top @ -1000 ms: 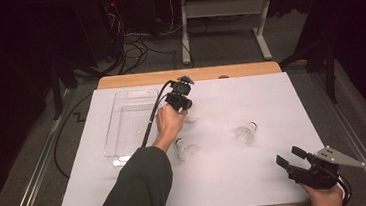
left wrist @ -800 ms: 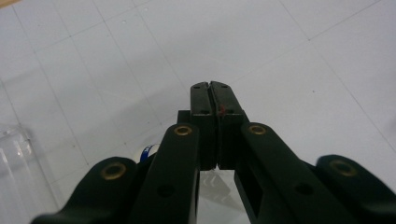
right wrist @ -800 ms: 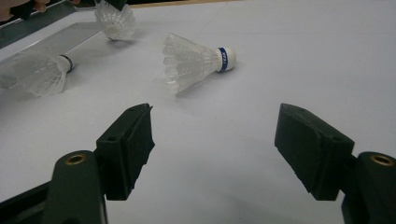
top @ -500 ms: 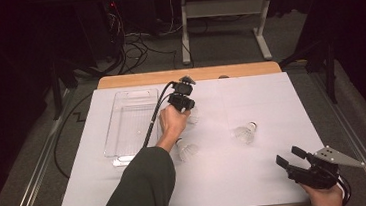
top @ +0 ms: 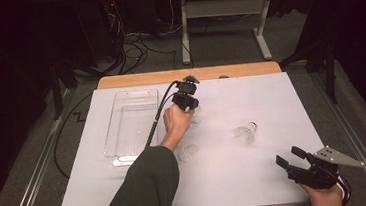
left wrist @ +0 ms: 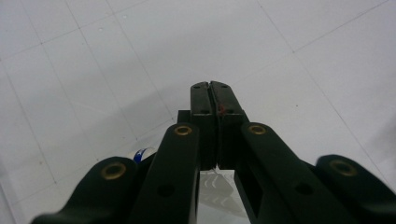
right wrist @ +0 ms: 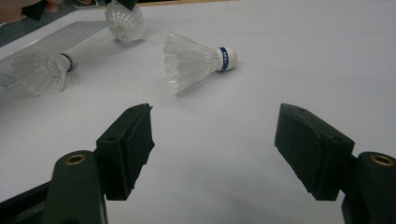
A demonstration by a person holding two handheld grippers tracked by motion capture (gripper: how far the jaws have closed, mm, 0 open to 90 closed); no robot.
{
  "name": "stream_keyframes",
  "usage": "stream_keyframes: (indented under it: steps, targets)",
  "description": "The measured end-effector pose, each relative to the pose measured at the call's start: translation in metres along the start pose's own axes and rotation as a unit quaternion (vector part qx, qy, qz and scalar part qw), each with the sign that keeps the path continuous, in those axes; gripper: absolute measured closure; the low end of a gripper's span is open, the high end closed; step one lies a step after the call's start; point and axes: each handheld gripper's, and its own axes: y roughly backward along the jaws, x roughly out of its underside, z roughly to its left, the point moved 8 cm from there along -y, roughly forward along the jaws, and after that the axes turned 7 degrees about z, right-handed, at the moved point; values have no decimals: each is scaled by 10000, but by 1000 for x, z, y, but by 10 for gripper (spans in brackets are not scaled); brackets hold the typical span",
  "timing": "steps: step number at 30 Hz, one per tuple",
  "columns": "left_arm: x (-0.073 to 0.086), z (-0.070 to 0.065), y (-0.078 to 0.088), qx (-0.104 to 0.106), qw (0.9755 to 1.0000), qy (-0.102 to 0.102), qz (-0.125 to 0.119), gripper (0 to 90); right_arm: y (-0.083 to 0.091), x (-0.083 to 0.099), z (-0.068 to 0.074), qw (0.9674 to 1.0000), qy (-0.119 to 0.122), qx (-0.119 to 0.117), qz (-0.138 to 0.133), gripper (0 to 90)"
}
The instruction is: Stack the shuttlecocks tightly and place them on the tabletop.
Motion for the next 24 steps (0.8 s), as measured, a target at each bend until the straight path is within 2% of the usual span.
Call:
stream_keyframes:
  steps: [5, 9, 14, 24]
  targets:
    - [-2, -3, -4, 32, 10000, -34, -2, 876, 0, 0, 0, 10000, 3, -8, 1, 283]
    - [-3, -7, -7, -103, 9997, -212, 52, 857, 0, 0, 0, 10000, 3, -10, 6, 283]
    - [-3, -8, -10, -99, 9997, -211, 76, 839, 0, 0, 0, 10000, 1, 1, 1, 283]
    - [-2, -8, -14, -97, 9995, -269, 100, 735, 0, 0, 0, 10000, 5, -1, -1, 283]
